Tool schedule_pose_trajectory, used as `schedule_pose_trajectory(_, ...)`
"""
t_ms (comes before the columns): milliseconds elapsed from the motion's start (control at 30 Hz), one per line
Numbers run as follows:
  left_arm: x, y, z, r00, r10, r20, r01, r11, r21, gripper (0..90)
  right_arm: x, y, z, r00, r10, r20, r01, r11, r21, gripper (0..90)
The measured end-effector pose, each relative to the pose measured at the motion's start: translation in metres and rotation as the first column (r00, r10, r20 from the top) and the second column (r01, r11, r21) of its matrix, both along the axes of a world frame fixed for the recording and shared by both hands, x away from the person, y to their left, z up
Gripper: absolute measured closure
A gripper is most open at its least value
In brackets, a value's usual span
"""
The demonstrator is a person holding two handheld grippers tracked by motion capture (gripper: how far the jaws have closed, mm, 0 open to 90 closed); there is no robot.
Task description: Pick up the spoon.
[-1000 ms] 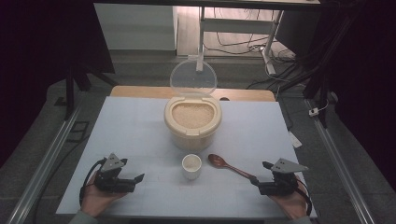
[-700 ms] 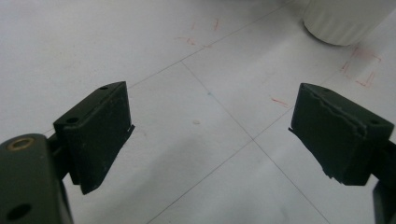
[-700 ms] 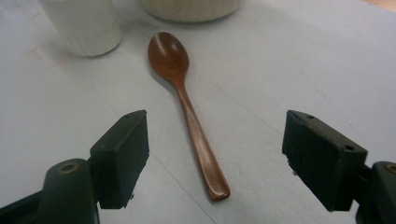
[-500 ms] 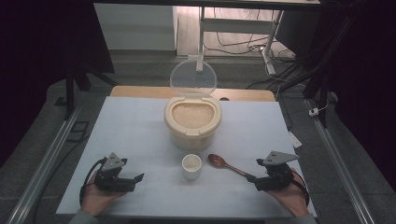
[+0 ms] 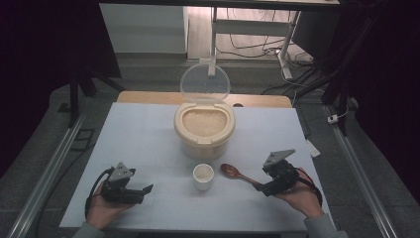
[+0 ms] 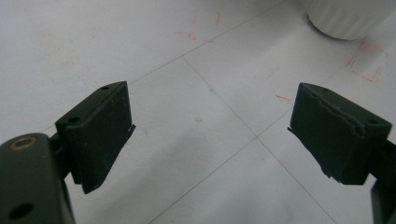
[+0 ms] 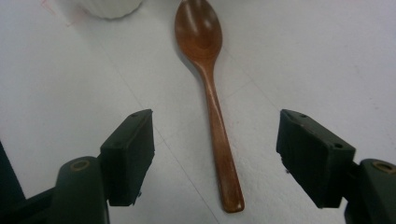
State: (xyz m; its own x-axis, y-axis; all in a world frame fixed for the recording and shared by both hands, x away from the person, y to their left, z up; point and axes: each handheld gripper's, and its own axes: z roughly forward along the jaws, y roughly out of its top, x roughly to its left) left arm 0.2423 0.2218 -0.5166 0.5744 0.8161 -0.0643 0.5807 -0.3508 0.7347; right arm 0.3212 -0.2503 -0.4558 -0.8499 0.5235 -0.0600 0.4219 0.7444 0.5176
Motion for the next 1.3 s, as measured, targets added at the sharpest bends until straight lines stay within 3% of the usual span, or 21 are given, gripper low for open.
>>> schedule_pose_trajectory(33, 0.0, 0.0, 0.0, 1.0, -0.001, 0.001, 0.001, 1.0, 0.001, 12.6, 0.002, 0.003, 0.0, 1.0, 0.001, 0.0, -0.001, 1.0, -0.023, 30.4)
schedule_pose_trajectory(167, 0.0, -0.001, 0.0, 1.0, -0.004, 0.002, 0.004, 1.0, 0.006, 12.5, 0.009, 0.008, -0.001, 0.9997, 0.01, -0.022, -0.011, 0.999, -0.039, 31.7)
schedule_pose_trajectory(233, 0.0, -0.001, 0.0, 1.0, -0.004, 0.002, 0.004, 1.0, 0.008, 12.5, 0.015, 0.013, -0.004, 0.9985, 0.013, -0.053, -0.016, 0.997, -0.073, 32.9)
schedule_pose_trajectory(667, 0.001, -0.002, -0.003, 1.0, -0.007, -0.003, 0.007, 0.9998, 0.021, 12.4, 0.03, 0.016, -0.024, 0.9894, 0.024, -0.143, -0.045, 0.988, -0.151, 43.4)
schedule_pose_trajectory(1100, 0.0, -0.001, -0.004, 1.0, -0.002, -0.003, 0.002, 0.9998, 0.021, 12.3, 0.037, 0.022, -0.035, 0.9799, 0.056, -0.192, -0.097, 0.973, -0.212, 60.9)
schedule_pose_trajectory(1300, 0.0, 0.0, -0.004, 1.0, -0.001, -0.003, 0.001, 0.9998, 0.021, 12.3, 0.039, 0.022, -0.036, 0.9801, 0.077, -0.183, -0.119, 0.967, -0.227, 68.0)
